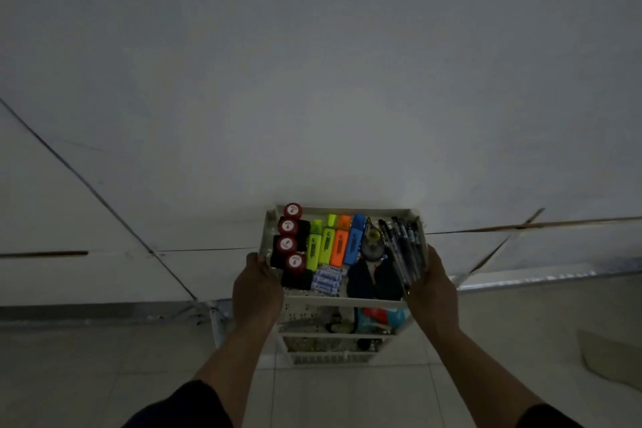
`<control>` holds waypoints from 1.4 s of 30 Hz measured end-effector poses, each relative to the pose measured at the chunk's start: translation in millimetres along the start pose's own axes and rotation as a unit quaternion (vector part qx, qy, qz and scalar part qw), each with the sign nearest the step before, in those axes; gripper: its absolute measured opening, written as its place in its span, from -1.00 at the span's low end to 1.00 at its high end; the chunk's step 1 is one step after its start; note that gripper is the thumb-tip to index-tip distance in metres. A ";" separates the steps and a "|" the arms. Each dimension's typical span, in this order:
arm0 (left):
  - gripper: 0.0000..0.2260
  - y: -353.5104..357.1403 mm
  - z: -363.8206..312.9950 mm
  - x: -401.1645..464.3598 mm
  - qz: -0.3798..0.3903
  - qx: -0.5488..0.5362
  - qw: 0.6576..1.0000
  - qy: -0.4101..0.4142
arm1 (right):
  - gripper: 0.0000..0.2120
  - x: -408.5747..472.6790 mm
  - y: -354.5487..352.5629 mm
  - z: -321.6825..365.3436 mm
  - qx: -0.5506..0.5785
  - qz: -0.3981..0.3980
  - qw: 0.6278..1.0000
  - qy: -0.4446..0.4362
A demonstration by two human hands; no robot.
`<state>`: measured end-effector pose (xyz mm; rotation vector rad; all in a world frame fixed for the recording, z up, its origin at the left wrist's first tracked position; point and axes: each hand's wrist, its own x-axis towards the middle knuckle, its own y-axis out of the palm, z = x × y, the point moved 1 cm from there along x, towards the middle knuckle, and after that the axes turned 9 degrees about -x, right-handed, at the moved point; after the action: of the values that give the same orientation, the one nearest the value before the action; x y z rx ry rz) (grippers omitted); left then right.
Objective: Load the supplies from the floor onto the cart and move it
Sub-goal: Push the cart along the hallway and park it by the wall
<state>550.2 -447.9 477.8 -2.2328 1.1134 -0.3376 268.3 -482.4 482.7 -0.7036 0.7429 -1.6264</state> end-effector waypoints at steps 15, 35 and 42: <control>-0.81 -6.5 8.5 -12.4 -0.048 -0.030 0.998 -0.036 | -0.62 23.8 3.2 7.9 -0.044 0.056 0.995 -0.064; -0.76 9.7 -5.0 -2.2 -0.039 -0.001 0.999 -0.032 | -0.70 35.2 6.0 -13.0 0.027 0.025 0.998 -0.060; -0.77 7.3 0.6 -8.3 -0.045 -0.016 0.998 -0.033 | -0.71 35.4 9.4 -15.9 0.036 0.033 0.997 -0.064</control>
<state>540.8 -444.4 473.1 -2.3095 0.9926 -0.2830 255.8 -517.0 467.4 -0.7170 0.6053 -1.5247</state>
